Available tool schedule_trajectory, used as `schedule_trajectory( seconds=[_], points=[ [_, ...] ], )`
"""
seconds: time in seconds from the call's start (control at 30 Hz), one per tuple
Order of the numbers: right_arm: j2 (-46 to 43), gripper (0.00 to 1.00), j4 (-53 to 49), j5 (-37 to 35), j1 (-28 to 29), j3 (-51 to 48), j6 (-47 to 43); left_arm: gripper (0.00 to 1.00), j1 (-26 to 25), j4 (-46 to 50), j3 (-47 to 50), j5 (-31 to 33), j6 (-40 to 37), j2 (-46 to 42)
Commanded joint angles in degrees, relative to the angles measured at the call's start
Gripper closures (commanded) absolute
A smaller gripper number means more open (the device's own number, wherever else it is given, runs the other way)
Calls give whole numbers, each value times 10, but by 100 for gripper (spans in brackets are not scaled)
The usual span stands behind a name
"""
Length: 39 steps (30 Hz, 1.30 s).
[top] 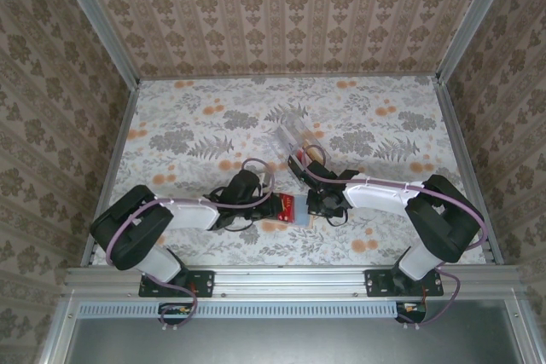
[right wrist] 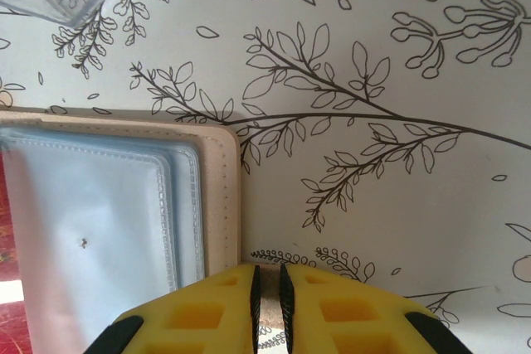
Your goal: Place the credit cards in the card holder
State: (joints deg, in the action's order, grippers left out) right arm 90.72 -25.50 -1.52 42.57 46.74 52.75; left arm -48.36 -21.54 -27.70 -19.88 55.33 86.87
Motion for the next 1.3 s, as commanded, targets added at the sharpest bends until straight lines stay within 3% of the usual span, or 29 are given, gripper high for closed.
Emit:
schedule_trajectory(
  seconds=[0.0,0.4,0.83,1.27],
  points=[
    [24,81,12,11,-3,-10,9,90,-4,77,-11,5,-34,-1],
    [24,81,16,17,-2,-9,9,86,-7,35,-18,-23,-38,21],
    [27,81,18,17,-3,-7,10,85,-6,64,-19,-9,-51,-8],
    [28,81,23,23,-2,-7,9,80,-15,57,-61,-25,-54,42]
  ],
)
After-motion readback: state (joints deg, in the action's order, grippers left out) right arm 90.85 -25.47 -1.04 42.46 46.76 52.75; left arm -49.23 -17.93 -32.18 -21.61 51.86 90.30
